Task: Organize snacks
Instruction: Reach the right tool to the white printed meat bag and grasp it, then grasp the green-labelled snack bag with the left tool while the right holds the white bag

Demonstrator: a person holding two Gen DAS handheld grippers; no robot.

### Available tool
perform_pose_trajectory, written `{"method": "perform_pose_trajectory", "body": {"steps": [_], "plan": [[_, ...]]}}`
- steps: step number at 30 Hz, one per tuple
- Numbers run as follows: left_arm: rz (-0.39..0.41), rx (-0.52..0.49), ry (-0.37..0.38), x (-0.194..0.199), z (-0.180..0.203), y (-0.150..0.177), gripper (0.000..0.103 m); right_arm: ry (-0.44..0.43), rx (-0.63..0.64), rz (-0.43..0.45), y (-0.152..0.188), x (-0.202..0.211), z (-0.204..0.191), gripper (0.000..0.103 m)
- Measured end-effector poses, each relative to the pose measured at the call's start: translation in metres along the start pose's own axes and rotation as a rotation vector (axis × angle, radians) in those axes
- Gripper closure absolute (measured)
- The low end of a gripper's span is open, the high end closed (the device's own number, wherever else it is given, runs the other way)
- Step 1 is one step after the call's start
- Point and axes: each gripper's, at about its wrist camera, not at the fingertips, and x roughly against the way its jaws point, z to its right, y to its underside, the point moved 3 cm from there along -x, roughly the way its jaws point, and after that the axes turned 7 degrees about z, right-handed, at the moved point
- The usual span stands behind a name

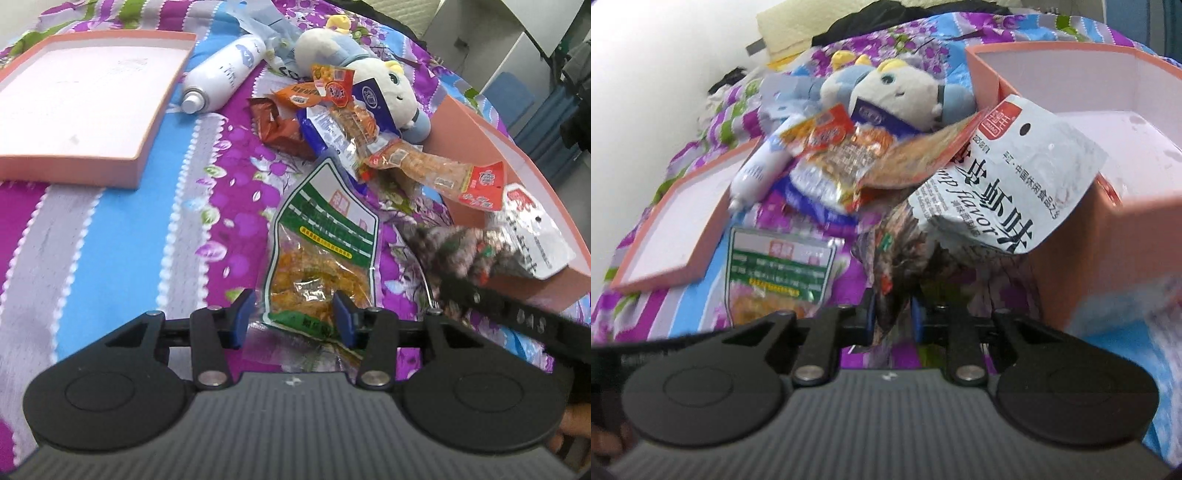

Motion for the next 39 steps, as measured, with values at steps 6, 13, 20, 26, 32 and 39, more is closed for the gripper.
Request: {"method": "perform_pose_trajectory", "body": {"steps": [6,13,20,26,32,39], "plan": [[-0.018,0.019,-0.023,0.015,-0.004,0.009,0.051,-0.03,0.017,-0.04,0.023,0.025,0.001,0.08],[-0.052,-0.043,-0.054,0.021,0.003,0.021,0.05,-0.057,0.011,-0.067,0.043,0.034,0.009,0.078],[-0.056,-0.056,-0.02,0.028,0.009,0.019,0.013,-0.036,-0.063,-0.007,0.04,0.037,0.02,0.024],[-0.091,-0.062,-0.004,0.024,0.014,0.023,0.009,-0.027,-0.187,0.069,0.036,0.036,0.041,0.022],[-0.082,-0.084,0.008,0.022,0.021,0.026,0.008,-0.022,-0.218,0.108,0.032,0.03,0.051,0.023],[-0.059,-0.164,-0.05,0.018,0.032,0.028,0.008,-0.059,-0.234,0.126,0.032,0.028,0.055,0.039]]}}
